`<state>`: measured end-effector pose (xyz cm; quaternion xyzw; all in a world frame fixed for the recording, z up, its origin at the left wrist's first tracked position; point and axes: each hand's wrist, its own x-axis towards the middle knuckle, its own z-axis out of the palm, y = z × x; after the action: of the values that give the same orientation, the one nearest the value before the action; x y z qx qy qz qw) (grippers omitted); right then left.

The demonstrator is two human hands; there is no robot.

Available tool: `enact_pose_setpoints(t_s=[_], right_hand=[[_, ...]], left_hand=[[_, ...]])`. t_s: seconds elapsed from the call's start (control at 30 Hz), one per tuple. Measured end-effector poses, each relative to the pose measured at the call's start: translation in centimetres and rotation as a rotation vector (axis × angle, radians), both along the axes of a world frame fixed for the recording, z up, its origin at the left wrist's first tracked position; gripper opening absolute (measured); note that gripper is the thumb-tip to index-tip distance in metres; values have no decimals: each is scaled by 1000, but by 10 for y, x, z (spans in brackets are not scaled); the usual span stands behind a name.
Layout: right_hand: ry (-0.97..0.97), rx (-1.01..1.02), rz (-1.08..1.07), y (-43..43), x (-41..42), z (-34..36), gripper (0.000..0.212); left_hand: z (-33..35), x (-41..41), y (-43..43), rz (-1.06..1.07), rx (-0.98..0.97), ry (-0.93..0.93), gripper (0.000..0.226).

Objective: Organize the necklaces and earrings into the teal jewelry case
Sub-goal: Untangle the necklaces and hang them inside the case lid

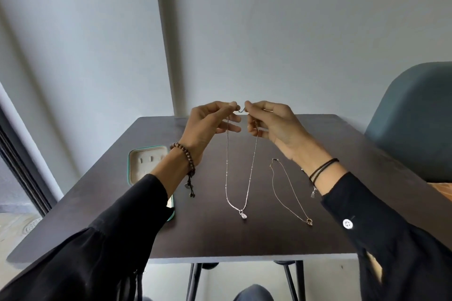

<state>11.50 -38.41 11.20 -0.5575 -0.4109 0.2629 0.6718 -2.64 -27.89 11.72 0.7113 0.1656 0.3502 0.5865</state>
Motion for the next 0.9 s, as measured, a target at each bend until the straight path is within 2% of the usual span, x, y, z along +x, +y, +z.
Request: enact_pose_setpoints(t_s=[0.2, 0.33, 0.57, 0.8, 0.9], right_hand=[[-111, -136, -133, 39, 33, -42, 13], [-242, -290, -224, 66, 55, -71, 2], [-474, -483, -353, 98, 79, -106, 12], [-590, -542, -393, 105, 83, -117, 15], [-596, -520, -405, 104, 80, -115, 17]], left_hand=[[-47, 44, 36, 98, -60, 179, 25], [-84, 74, 61, 191, -45, 319, 13], [-112, 103, 81, 301, 105, 558, 9], [-120, 107, 89, 333, 139, 602, 7], [-120, 103, 88, 332, 140, 588, 14]])
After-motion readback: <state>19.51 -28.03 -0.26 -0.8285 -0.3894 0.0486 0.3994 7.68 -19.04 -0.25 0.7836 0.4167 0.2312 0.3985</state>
